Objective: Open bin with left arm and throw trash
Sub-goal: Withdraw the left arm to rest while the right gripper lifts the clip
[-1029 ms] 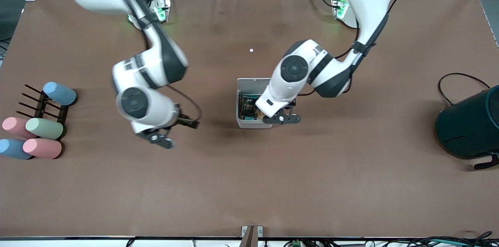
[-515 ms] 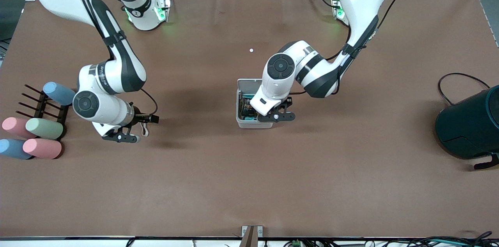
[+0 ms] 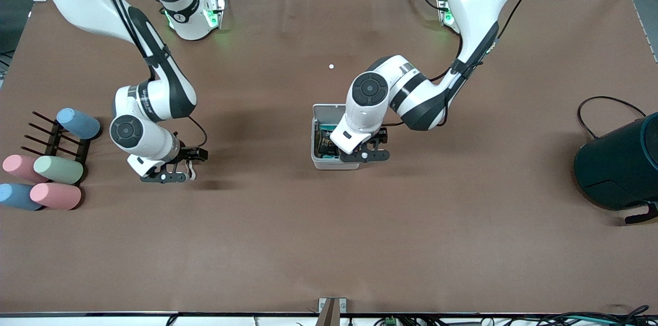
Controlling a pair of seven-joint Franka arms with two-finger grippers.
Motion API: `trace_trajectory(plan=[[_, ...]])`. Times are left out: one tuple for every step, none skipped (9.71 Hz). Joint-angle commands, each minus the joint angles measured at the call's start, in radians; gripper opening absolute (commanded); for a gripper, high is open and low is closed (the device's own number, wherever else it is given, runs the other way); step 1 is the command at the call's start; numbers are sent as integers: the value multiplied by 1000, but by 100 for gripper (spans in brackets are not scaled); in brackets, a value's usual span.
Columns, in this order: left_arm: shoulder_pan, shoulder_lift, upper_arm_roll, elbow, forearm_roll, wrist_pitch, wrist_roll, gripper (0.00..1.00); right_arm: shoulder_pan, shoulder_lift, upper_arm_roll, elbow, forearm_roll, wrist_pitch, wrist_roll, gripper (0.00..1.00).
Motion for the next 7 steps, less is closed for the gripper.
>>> trace_trajectory(plan=[[30, -94, 0, 15, 9, -117, 3, 100, -32, 29, 16, -6, -22, 52, -2, 100], [71, -132, -11, 30, 5, -189, 30, 100, -35, 48, 18, 11, -22, 52, 6, 99], [119, -174, -16, 47, -20, -240, 74, 100, -34, 62, 18, 29, -21, 52, 9, 93], [176, -206, -17, 50, -38, -271, 119, 100, -32, 81, 16, 49, -21, 54, 30, 73], [231, -238, -20, 53, -73, -304, 218, 100, -31, 102, 16, 66, -21, 54, 47, 46], [285, -274, -17, 57, -104, -333, 312, 100, -32, 104, 18, 72, -21, 46, 78, 27], [340, -306, -19, 58, -124, -373, 394, 100, -29, 105, 18, 92, -19, 37, 113, 8]])
